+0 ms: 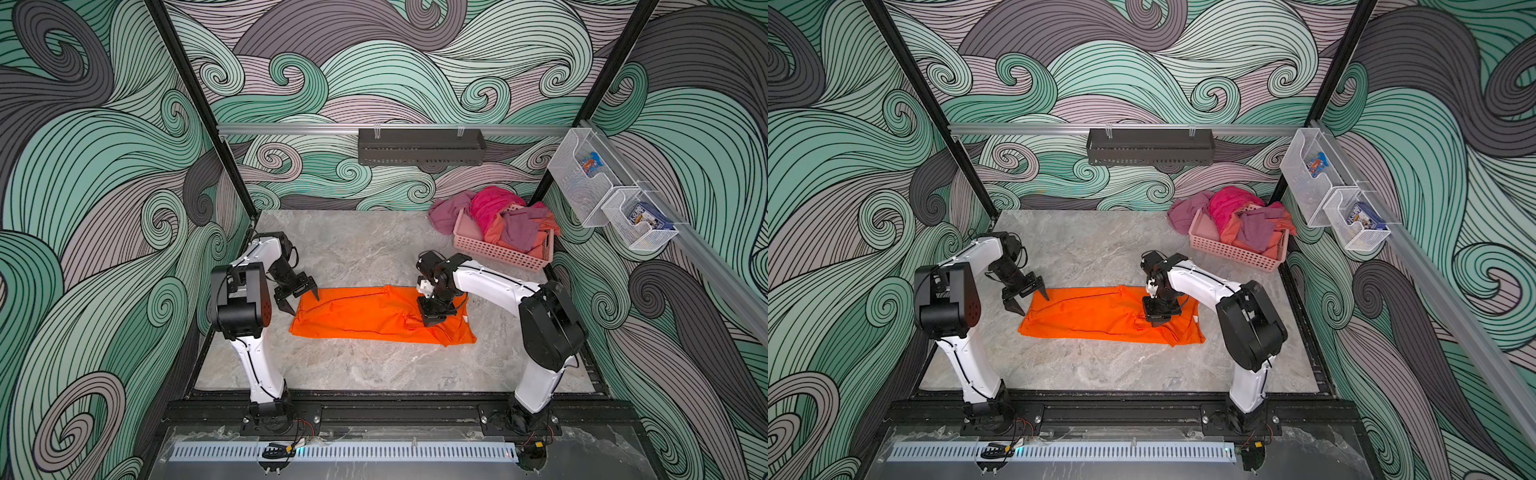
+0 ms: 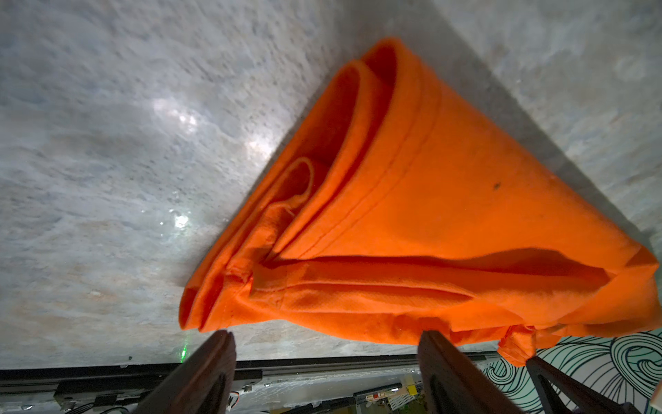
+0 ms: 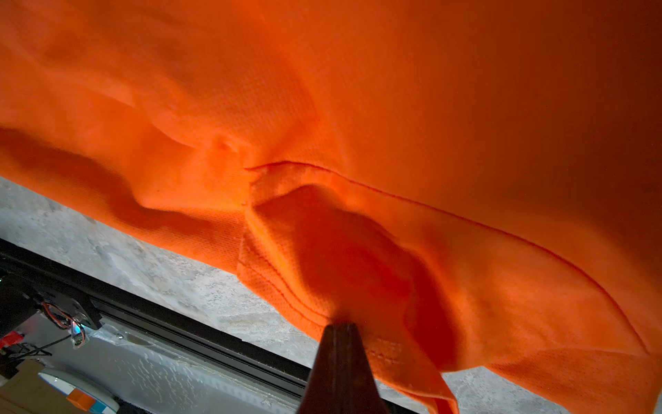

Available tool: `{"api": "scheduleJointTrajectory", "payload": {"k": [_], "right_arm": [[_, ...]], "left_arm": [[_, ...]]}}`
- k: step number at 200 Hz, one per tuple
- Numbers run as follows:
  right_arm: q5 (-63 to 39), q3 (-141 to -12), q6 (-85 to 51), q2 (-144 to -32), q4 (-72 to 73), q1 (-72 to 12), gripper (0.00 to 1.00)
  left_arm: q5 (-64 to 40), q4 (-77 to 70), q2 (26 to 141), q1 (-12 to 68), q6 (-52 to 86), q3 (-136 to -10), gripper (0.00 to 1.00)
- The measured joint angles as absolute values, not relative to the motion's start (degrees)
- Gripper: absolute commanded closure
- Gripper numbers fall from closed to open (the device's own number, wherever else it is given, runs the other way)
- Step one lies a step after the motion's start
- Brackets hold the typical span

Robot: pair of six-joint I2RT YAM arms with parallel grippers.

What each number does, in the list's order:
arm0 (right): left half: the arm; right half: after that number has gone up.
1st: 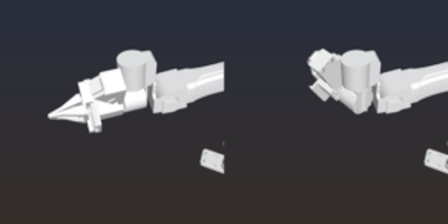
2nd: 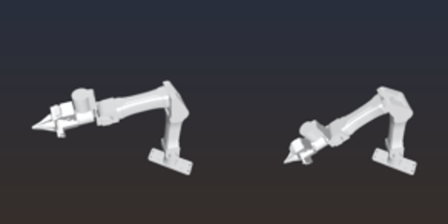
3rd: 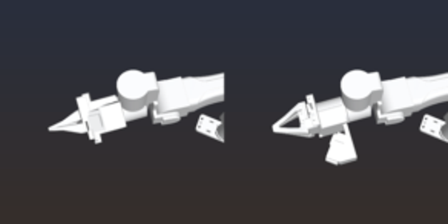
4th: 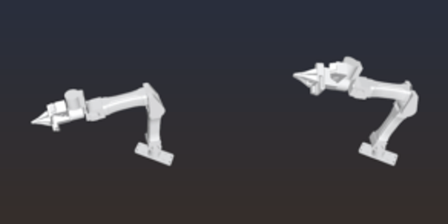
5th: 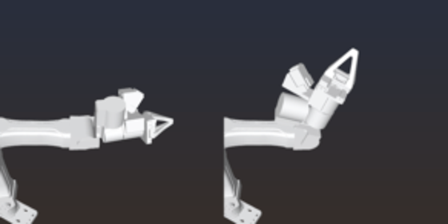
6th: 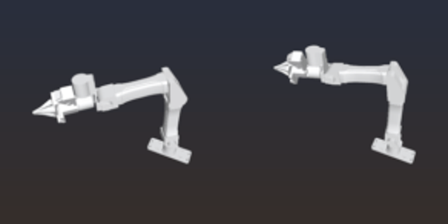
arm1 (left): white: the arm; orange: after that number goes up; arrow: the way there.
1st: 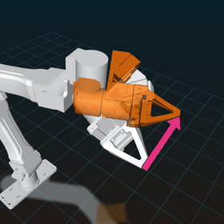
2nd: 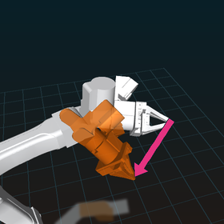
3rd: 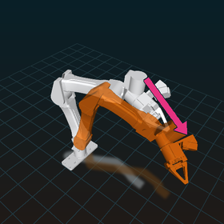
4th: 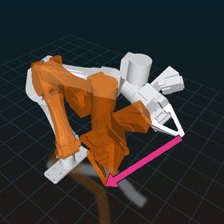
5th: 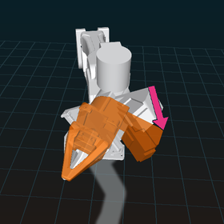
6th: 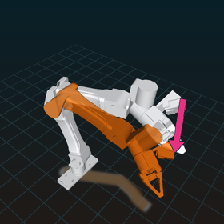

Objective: Fold and stack t-shirts
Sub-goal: Smooth out the T-shirt at the center of the board.

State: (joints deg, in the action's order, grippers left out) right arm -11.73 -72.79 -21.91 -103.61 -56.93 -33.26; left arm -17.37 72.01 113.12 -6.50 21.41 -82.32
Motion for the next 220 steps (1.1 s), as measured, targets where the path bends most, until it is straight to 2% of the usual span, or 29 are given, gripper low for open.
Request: {"api": "scheduleJointTrajectory", "payload": {"k": [66,100,147,174,182,192,220], "right_arm": [[-12.32,-72.47,-22.55,-103.35,-56.97,-33.30,1.00],[-12.10,-74.70,-23.16,-101.93,-57.23,-33.36,1.00],[-12.86,-79.22,-23.16,-102.59,-56.60,-33.45,1.00],[-13.06,-79.20,-23.14,-103.90,-56.69,-33.52,1.00],[-13.06,-79.05,-23.14,-104.14,-56.64,-33.52,1.00],[-13.06,-78.87,-23.14,-104.27,-56.71,-33.52,1.00],[-13.04,-78.56,-23.11,-104.33,-56.71,-33.52,1.00]], "left_arm": [[-17.32,69.97,115.00,-6.74,21.52,-81.54,0.26],[-17.30,68.86,114.98,-6.76,21.87,-81.54,0.41],[-17.23,68.07,114.98,-7.11,21.96,-81.54,0.55],[-17.23,67.55,114.98,-7.35,21.96,-81.23,0.73],[-17.21,67.42,114.98,-7.42,21.91,-81.12,0.83],[-17.26,67.31,114.98,-7.44,22.26,-81.01,1.00],[-17.23,67.18,114.98,-7.75,21.58,-80.95,1.00]]}}
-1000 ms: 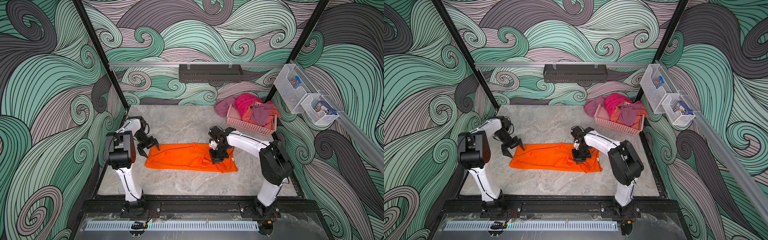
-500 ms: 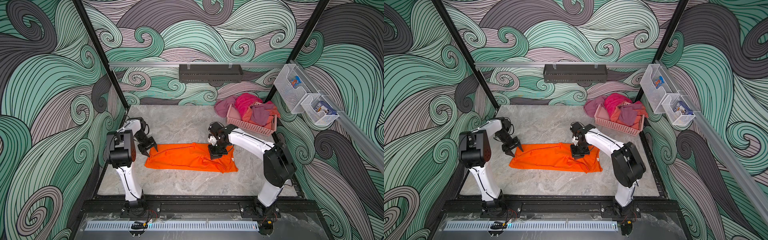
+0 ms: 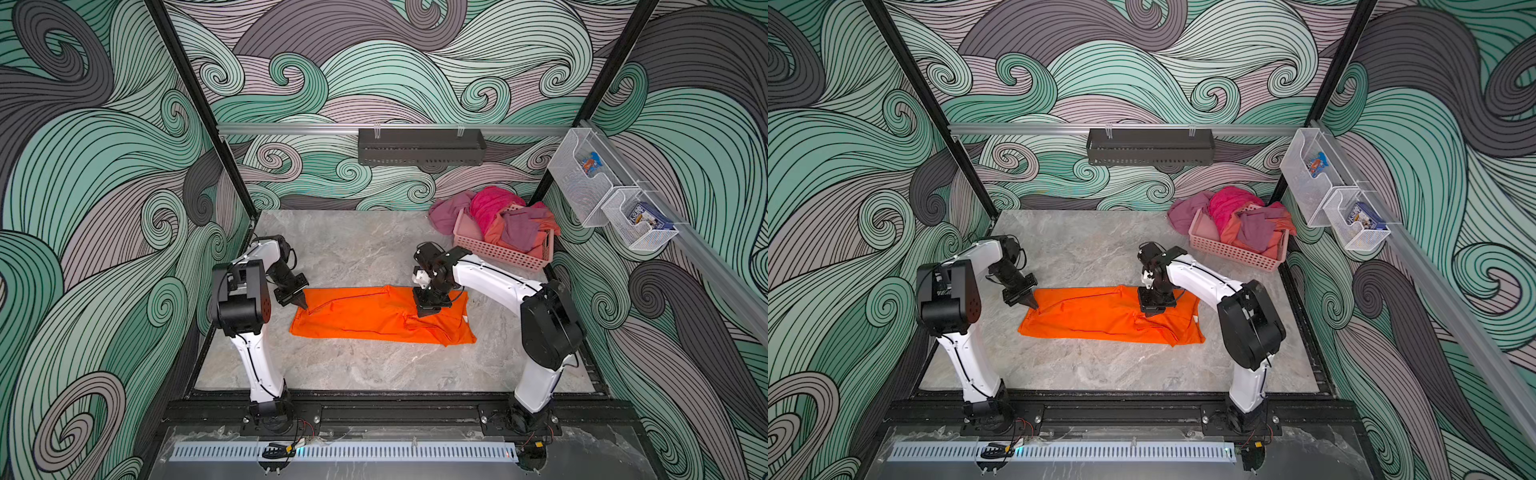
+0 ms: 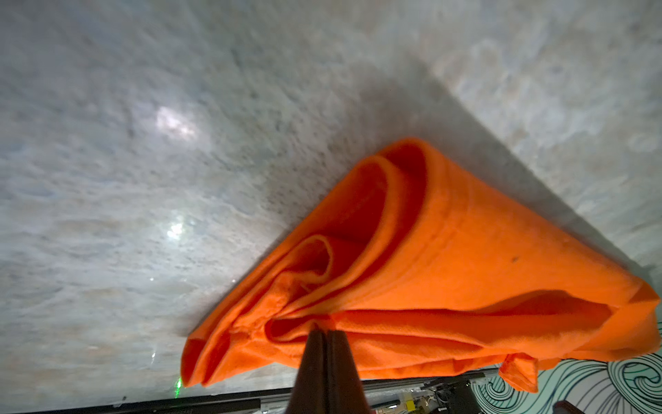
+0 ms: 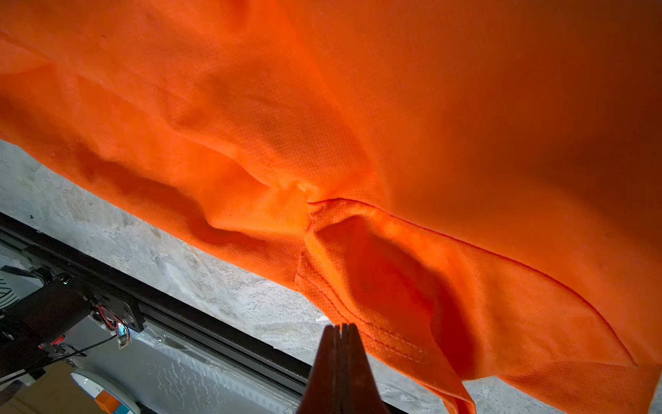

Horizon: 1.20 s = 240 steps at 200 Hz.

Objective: Fold and stack t-shirts
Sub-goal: Smooth out the T-shirt at the center of the board.

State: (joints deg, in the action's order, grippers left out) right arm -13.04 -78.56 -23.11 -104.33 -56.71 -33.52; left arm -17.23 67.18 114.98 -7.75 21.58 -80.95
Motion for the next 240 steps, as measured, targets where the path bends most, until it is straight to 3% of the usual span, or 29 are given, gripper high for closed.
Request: {"api": "scheduleJointTrajectory", "payload": {"k": [240], "right_arm": [[-18.04,-72.16,-23.57,-112.18,-48.97,-34.15,1.00]], "left_arm": [[-19.25,69.80,116.16,-14.57,21.82,-90.04,1.00]]}}
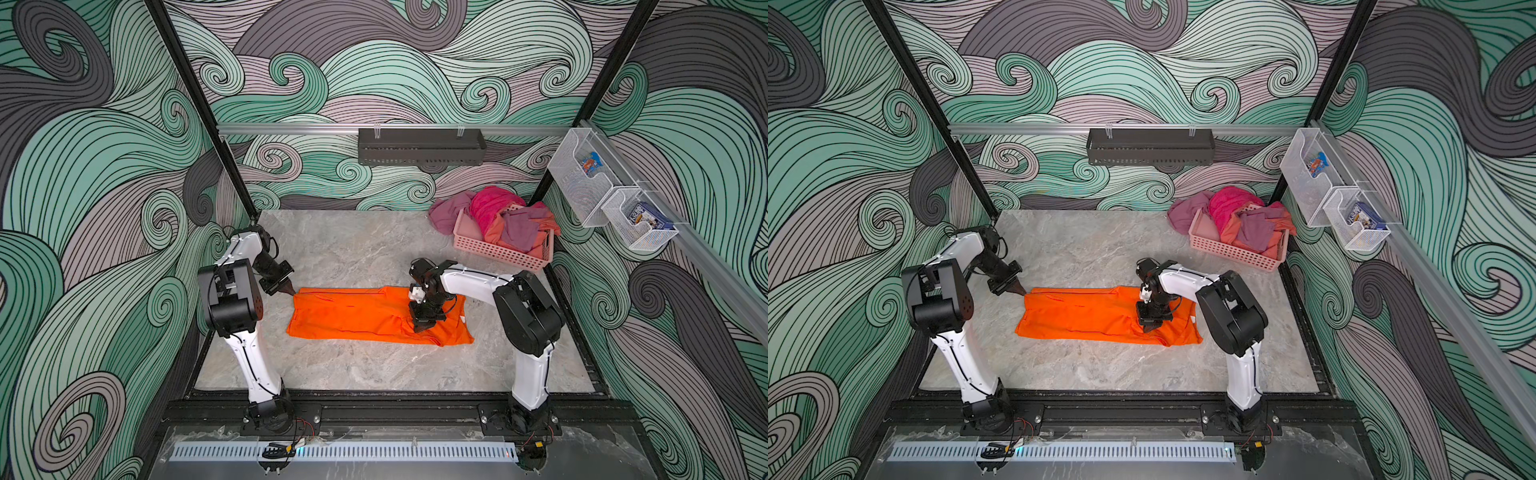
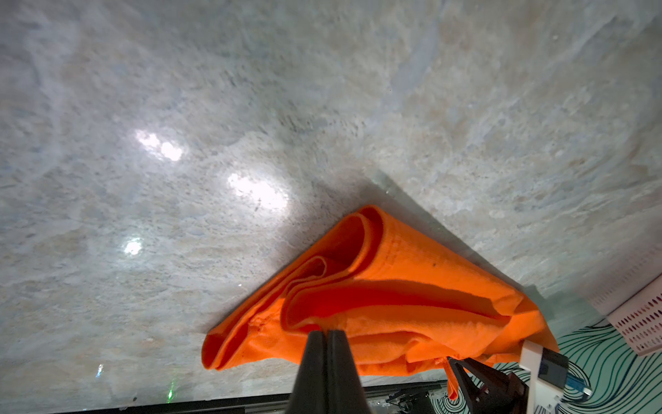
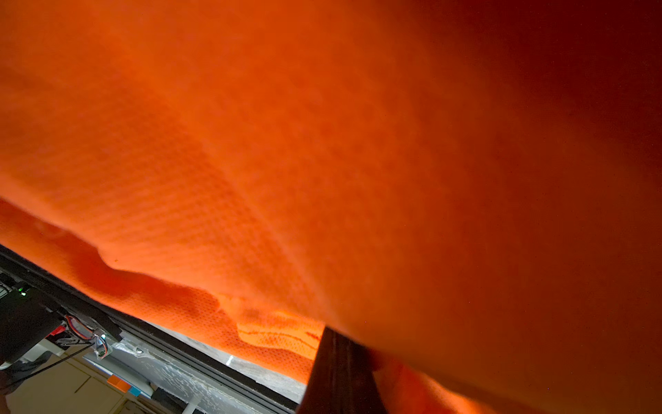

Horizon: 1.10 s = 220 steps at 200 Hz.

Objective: Fold and stack t-shirts
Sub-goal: Smooth out the T-shirt at the center of the board.

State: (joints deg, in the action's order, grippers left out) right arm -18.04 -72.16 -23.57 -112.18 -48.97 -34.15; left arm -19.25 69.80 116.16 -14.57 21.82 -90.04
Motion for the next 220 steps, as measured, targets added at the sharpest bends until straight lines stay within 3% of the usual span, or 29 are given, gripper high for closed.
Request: {"api": "scheduleJointTrajectory", "payload": {"k": [123,160,220], "right_arm": [[-18.41,-72.14,-23.33,-112.20,-48.99,-34.15,1.00],[-18.44,-72.14,-23.35,-112.20,-48.97,-34.15,1.00],[-18.59,-72.03,-23.31,-112.20,-48.93,-34.15,1.00]], "left_arm": [[-32.99,69.32,115.44,-14.55,22.59,-105.38,0.93],[-34.44,69.60,112.90,-14.55,22.44,-103.68,0.93],[-34.04,69.54,109.23,-14.55,22.26,-91.00,0.95]]}}
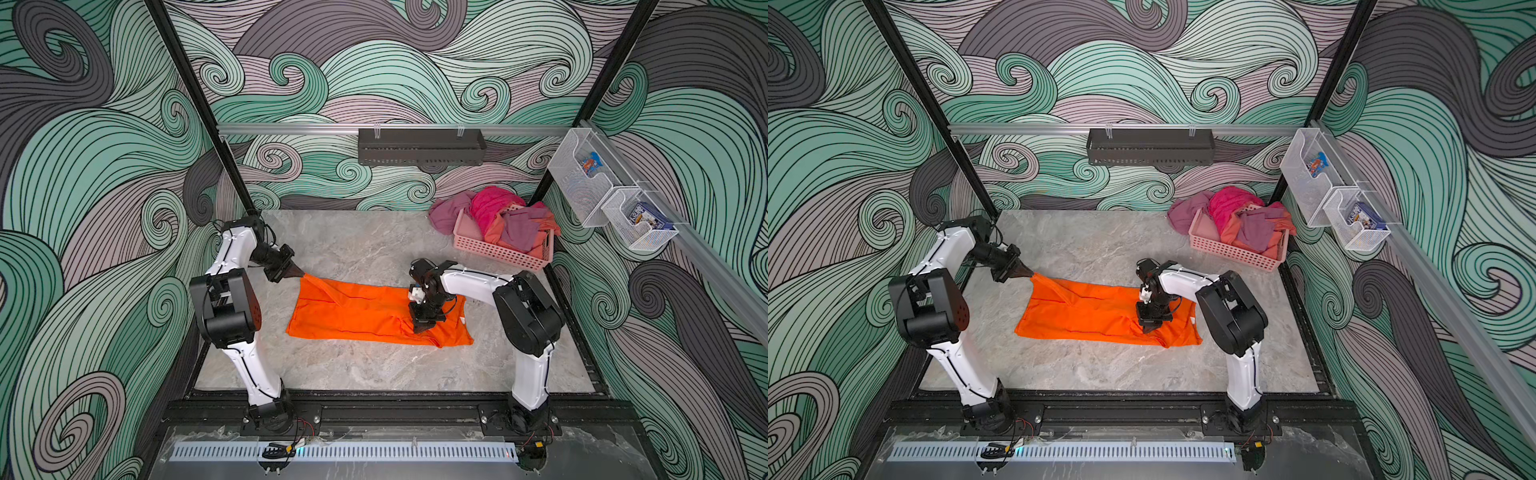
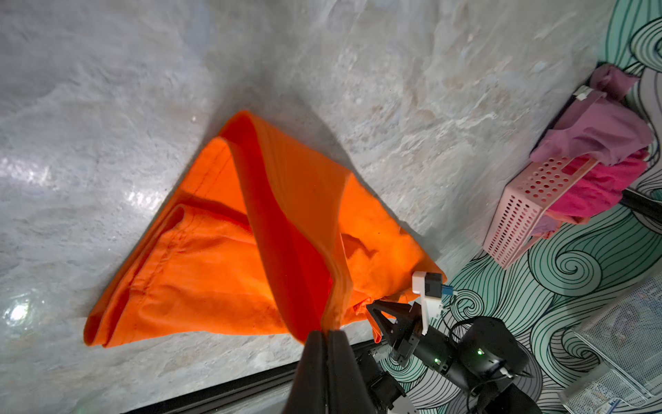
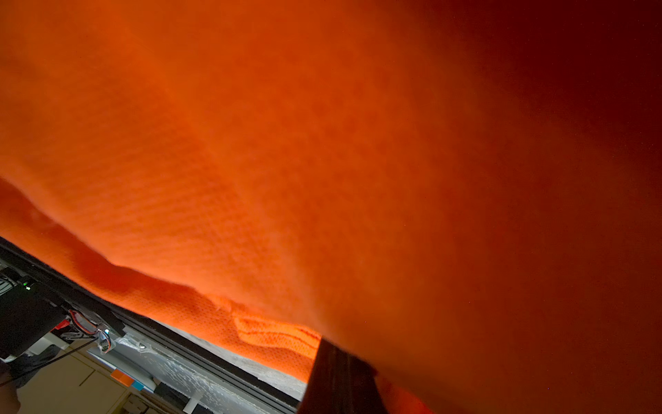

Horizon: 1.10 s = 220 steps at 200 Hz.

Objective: Fold and stack t-shirts
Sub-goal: Smooth out the T-shirt at the center of the board, then adjust the T-shirt at the center of the board.

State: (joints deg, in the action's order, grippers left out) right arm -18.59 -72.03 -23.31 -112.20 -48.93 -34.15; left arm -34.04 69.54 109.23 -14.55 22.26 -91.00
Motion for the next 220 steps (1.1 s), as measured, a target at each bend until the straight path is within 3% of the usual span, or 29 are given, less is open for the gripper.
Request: {"api": "scheduleJointTrajectory", "payload": {"k": [51,70,82,96,118,153,165,191,220], "right_arm": [[-18.70,-72.03,-23.14,-112.22,-48.93,-34.15,1.00],[-18.74,-72.03,-23.14,-112.25,-48.93,-34.15,1.00],[-18.76,-72.03,-23.16,-112.25,-48.93,-34.15,1.00],[-18.85,-72.03,-23.14,-112.29,-48.95,-34.15,1.00],[-19.03,-72.03,-23.14,-112.31,-48.95,-34.15,1.00],[-19.22,-72.03,-23.14,-112.36,-48.95,-34.15,1.00],[-19.20,-72.03,-23.44,-112.36,-48.97,-34.15,0.73],[-19.88,-72.49,-24.51,-111.35,-48.82,-34.30,0.33],[-17.61,-72.47,-25.74,-107.44,-48.16,-32.27,0.25]], "left_arm": [[-28.38,70.96,106.80,-14.90,22.37,-86.96,1.00],[-25.52,71.83,105.56,-15.64,22.72,-85.38,0.96],[-24.05,72.27,105.23,-16.16,23.00,-84.79,0.84],[-22.87,72.55,105.16,-16.84,23.42,-84.47,0.44],[-21.96,72.42,105.19,-17.21,23.57,-84.51,0.04],[-21.37,72.47,105.65,-17.39,23.79,-86.35,0.01],[-21.45,72.20,105.71,-17.39,23.83,-87.61,0.01],[-22.81,71.48,106.78,-17.39,24.29,-90.43,0.02],[-24.73,69.49,108.36,-17.21,24.82,-91.18,0.02]]}}
